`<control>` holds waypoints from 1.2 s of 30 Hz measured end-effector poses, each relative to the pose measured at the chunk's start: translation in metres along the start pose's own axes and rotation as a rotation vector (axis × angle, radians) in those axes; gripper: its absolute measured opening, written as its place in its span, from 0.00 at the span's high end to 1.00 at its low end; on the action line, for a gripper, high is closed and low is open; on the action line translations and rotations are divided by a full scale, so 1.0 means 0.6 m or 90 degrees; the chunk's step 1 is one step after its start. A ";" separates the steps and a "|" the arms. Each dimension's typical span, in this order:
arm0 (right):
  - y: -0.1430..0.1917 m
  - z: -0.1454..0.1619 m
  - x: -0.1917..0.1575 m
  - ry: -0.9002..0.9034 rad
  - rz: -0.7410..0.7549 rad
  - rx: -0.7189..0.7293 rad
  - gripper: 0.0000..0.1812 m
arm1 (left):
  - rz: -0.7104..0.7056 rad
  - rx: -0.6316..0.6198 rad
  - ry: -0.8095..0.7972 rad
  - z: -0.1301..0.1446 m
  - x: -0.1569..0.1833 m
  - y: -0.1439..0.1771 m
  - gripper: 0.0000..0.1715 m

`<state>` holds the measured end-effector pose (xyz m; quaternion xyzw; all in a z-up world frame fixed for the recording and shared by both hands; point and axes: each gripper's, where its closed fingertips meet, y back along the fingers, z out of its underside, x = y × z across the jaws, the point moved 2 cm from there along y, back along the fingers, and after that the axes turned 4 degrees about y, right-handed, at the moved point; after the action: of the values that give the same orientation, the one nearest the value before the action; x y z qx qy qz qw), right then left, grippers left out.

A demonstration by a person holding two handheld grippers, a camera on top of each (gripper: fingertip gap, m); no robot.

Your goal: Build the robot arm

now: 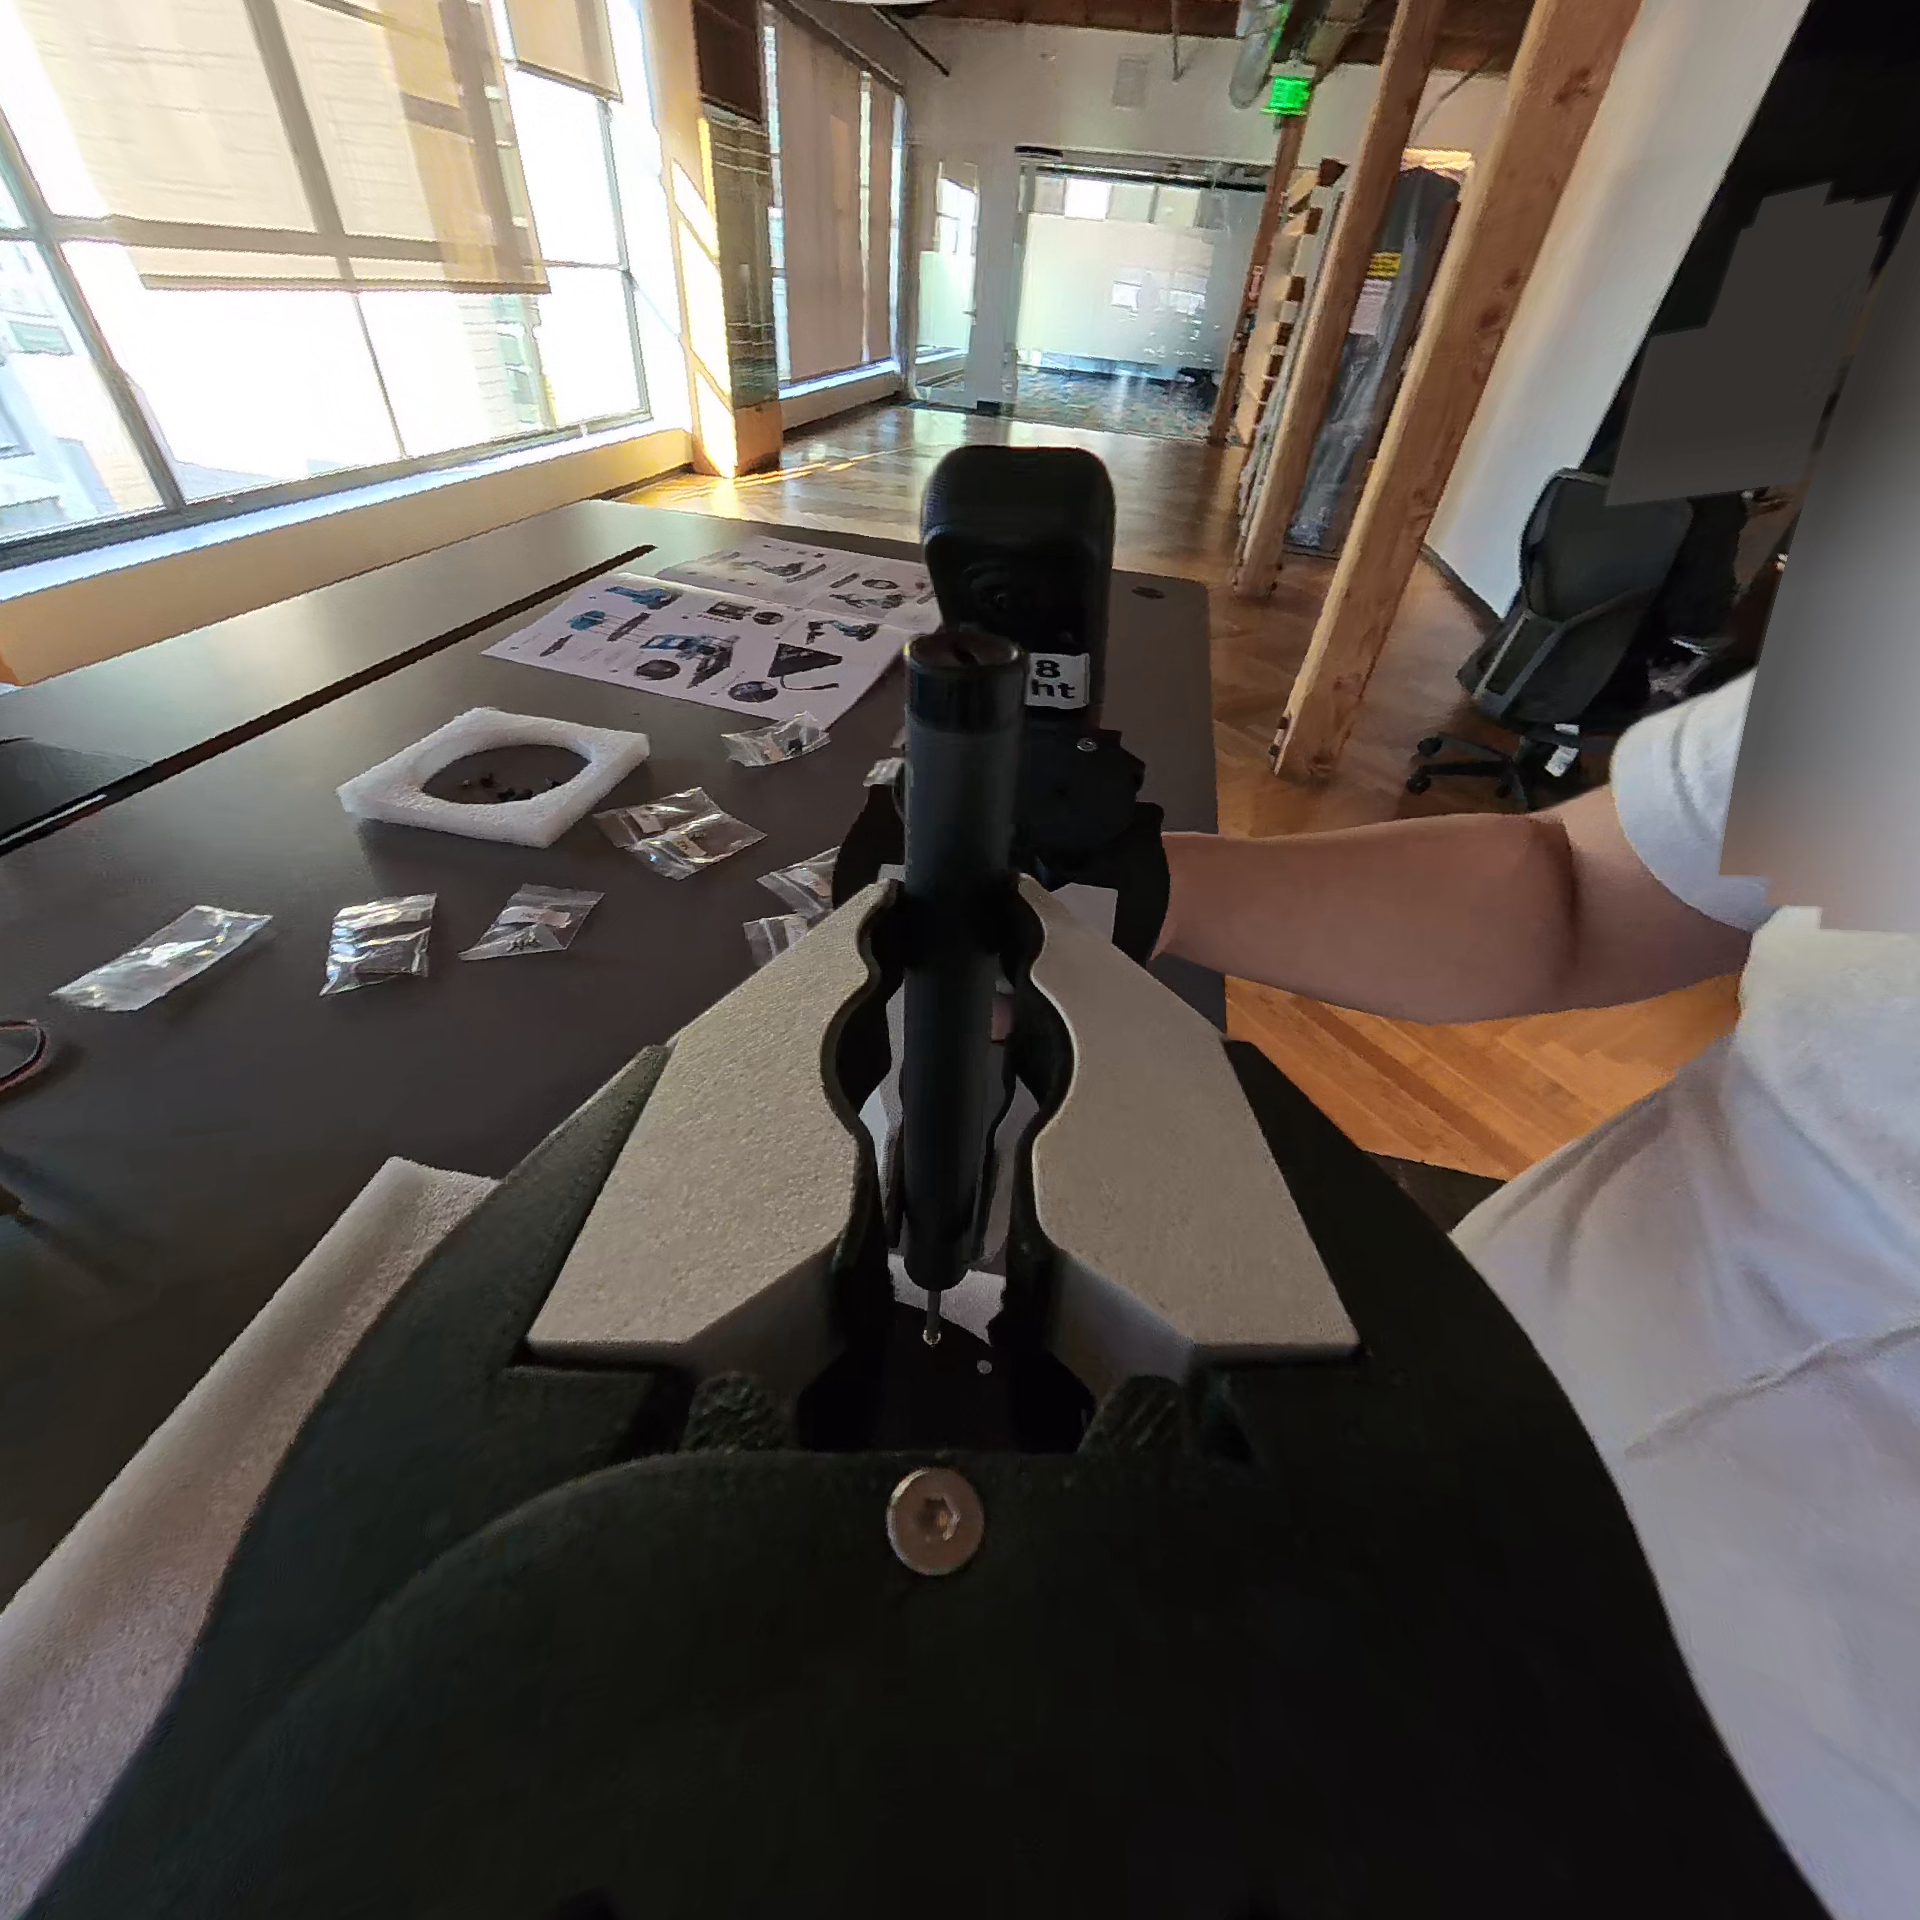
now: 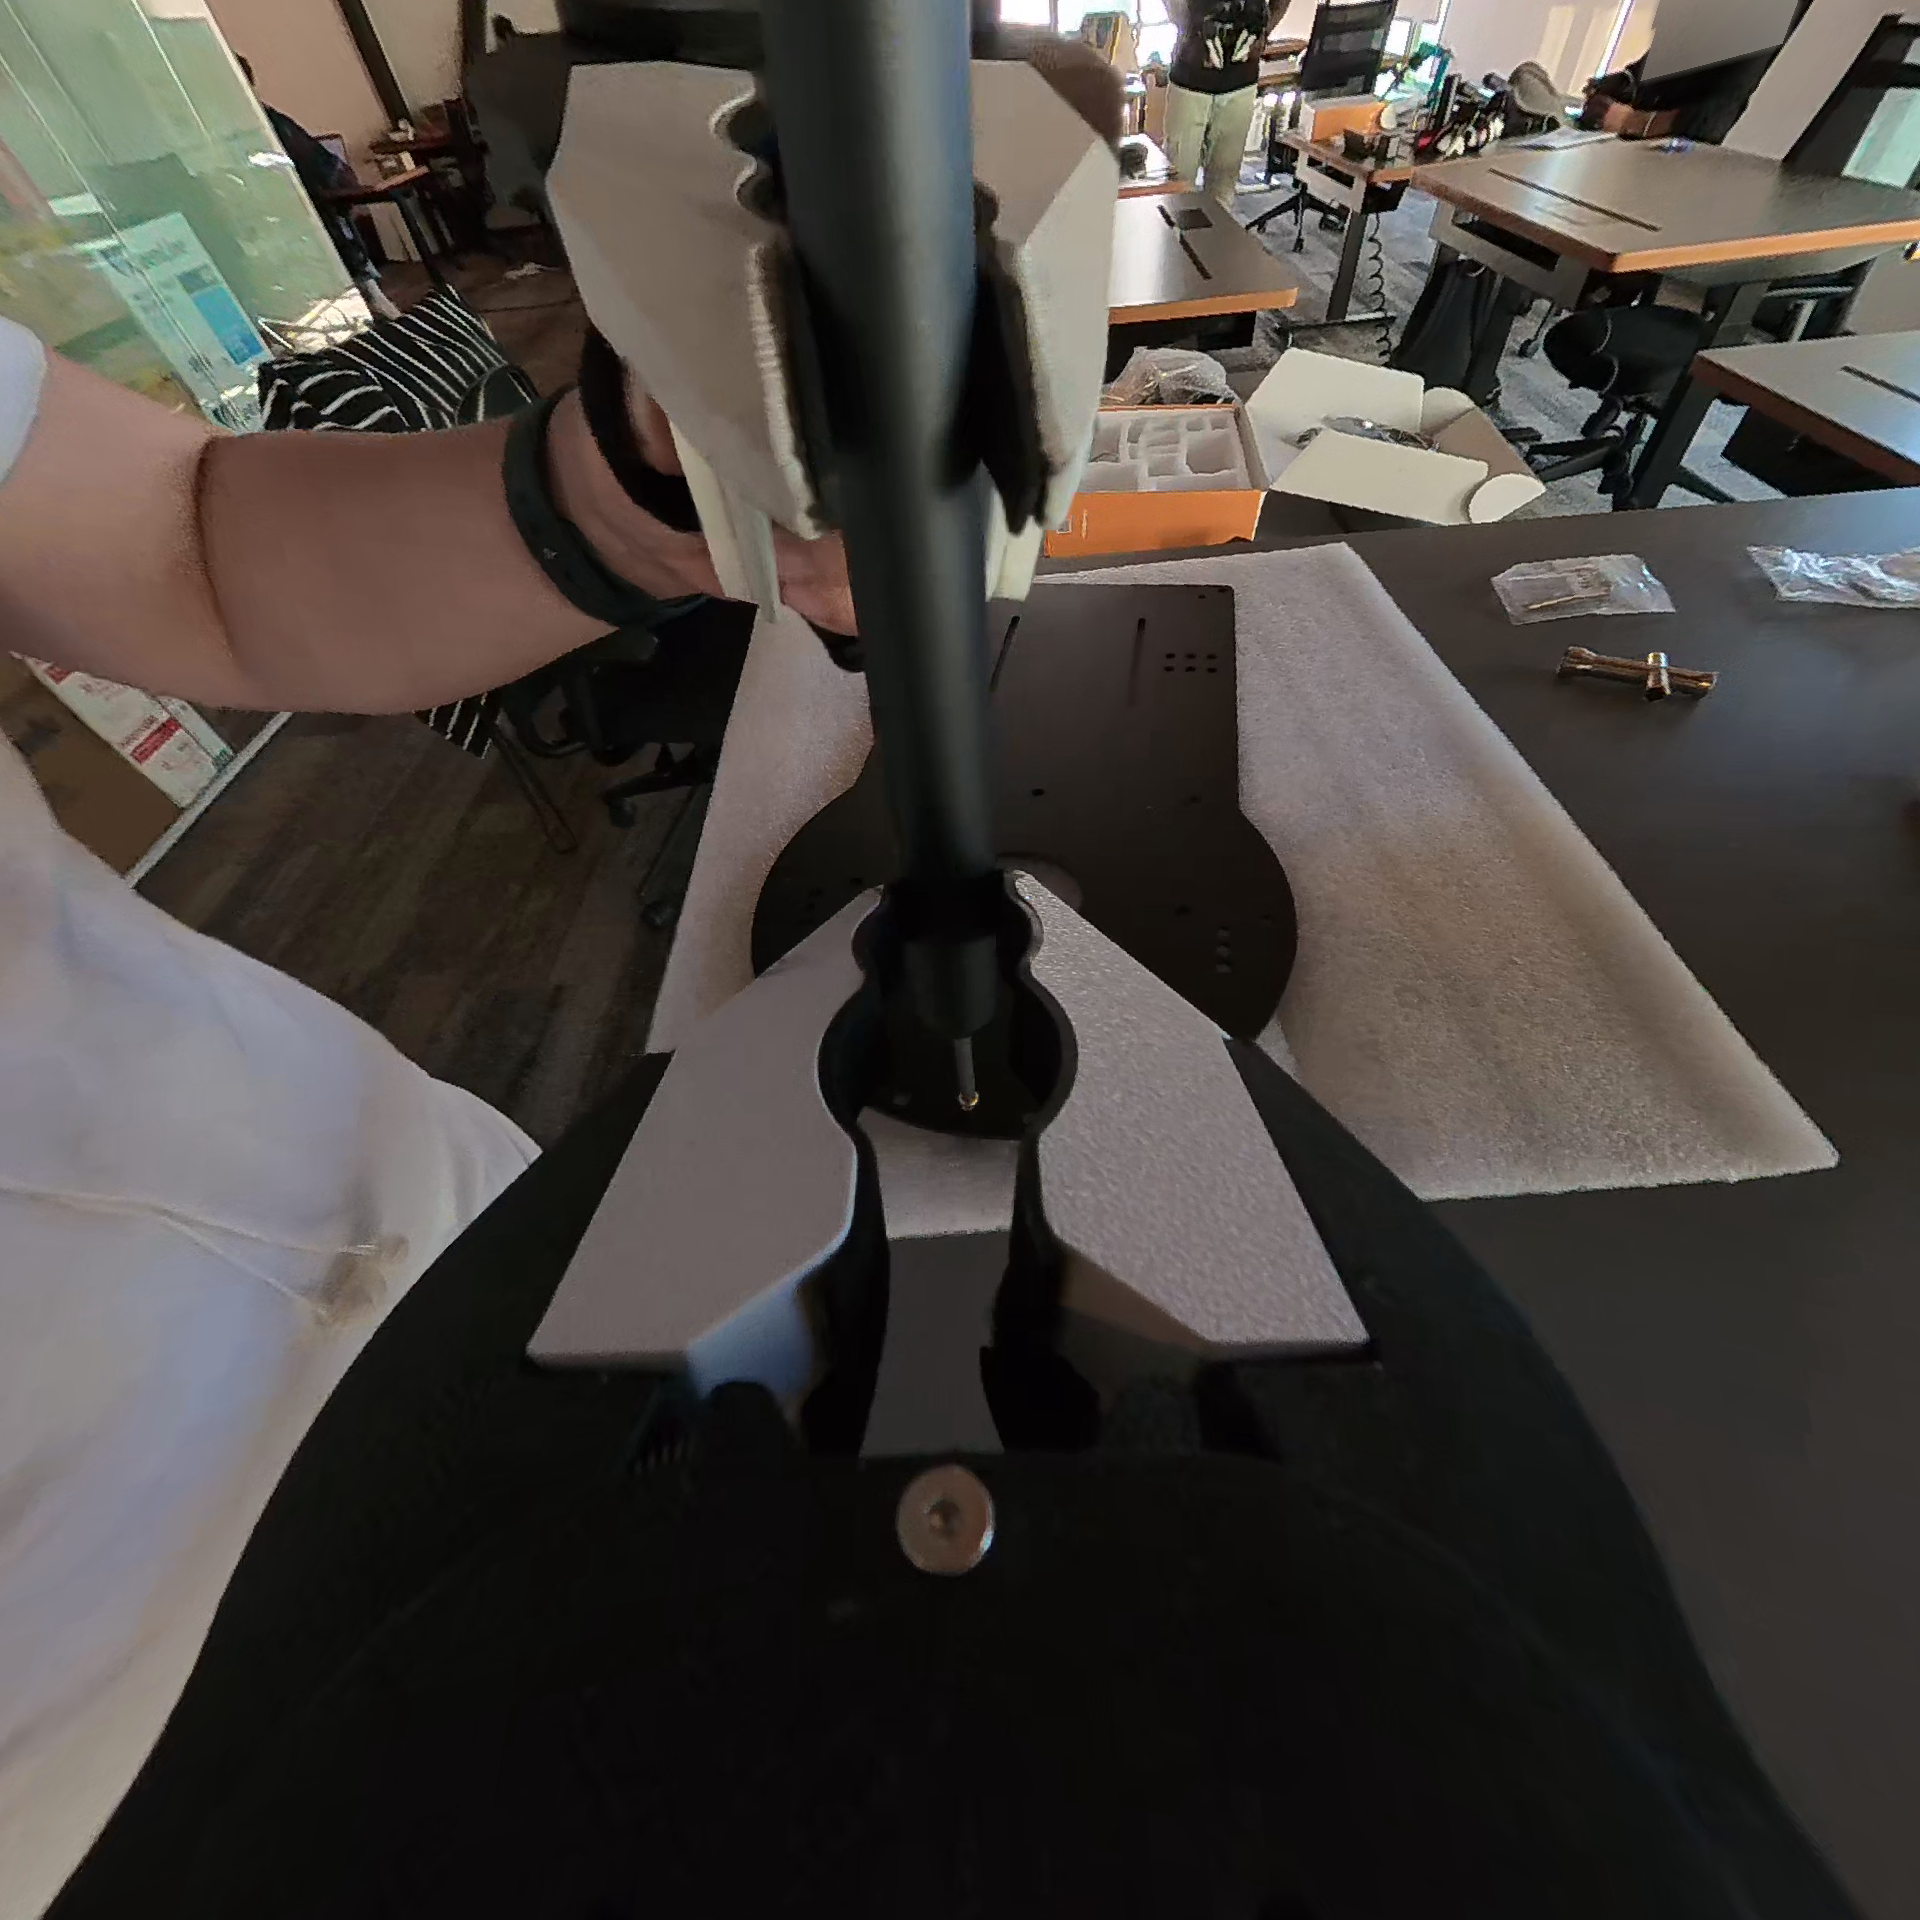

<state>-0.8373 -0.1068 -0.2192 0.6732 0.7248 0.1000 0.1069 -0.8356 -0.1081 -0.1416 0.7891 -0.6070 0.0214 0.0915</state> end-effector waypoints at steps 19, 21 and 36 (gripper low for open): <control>0.017 -0.010 -0.008 -0.083 0.111 0.046 0.89 | 0.269 -0.067 -0.057 0.003 0.007 -0.001 0.91; 0.016 -0.012 -0.009 -0.088 0.105 0.053 0.88 | 0.282 -0.068 -0.062 0.004 0.008 0.000 0.91; 0.018 -0.026 -0.003 -0.054 0.098 0.061 0.91 | 0.290 -0.058 -0.066 0.004 0.005 0.009 0.91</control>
<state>-0.8315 -0.1080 -0.2013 0.7346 0.6699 0.0448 0.0974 -0.8402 -0.1129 -0.1431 0.6269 -0.7736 -0.0263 0.0883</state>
